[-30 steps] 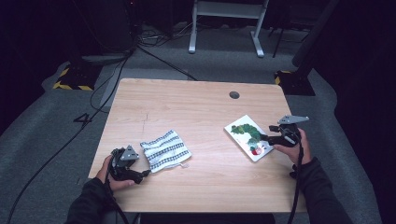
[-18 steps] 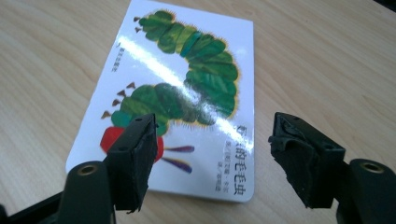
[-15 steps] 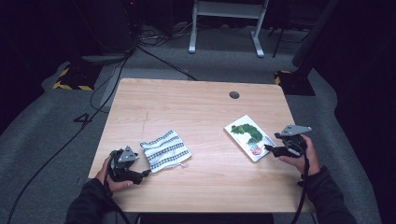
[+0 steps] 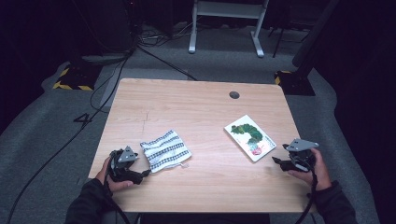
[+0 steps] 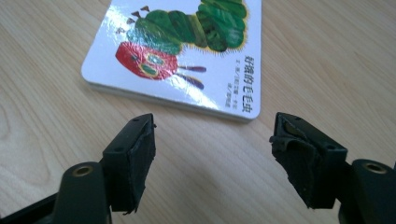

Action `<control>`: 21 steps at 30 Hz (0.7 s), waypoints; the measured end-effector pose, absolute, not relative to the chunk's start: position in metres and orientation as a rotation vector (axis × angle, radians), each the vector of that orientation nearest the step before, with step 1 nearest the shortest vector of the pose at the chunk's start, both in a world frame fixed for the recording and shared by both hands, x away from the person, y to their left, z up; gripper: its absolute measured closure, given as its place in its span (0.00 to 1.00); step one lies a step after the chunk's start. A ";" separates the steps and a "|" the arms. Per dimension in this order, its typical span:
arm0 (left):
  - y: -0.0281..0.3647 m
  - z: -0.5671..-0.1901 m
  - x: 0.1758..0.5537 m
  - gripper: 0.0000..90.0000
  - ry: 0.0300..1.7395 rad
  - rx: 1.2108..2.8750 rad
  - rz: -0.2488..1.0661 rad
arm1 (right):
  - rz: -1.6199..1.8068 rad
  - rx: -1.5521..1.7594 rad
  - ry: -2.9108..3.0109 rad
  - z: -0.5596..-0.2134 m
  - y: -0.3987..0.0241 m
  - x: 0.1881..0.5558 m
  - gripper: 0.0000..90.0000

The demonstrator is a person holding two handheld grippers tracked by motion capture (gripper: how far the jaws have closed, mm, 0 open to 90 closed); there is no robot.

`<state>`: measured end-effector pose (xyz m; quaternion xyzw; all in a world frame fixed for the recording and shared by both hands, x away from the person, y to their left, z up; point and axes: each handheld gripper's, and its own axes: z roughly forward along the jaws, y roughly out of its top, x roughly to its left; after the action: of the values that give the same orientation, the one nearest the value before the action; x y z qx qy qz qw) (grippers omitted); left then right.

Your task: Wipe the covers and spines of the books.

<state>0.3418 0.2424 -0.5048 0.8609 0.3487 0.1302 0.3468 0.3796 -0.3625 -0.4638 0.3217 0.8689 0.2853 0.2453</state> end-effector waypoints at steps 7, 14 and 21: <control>0.242 -0.505 0.342 0.16 0.905 2.233 0.338 | 0.880 1.002 2.339 -0.477 -0.388 0.366 0.34; 0.242 -0.505 0.342 0.16 0.905 2.234 0.338 | 0.982 1.111 2.296 -0.486 -0.410 0.354 0.32; 0.242 -0.505 0.342 0.16 0.905 2.233 0.338 | 0.983 1.192 2.261 -0.497 -0.419 0.351 0.29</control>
<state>0.3418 0.2424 -0.5048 0.8609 0.3487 0.1302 0.3469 0.3510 -0.4187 -0.4973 0.4264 0.8089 0.3516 0.2004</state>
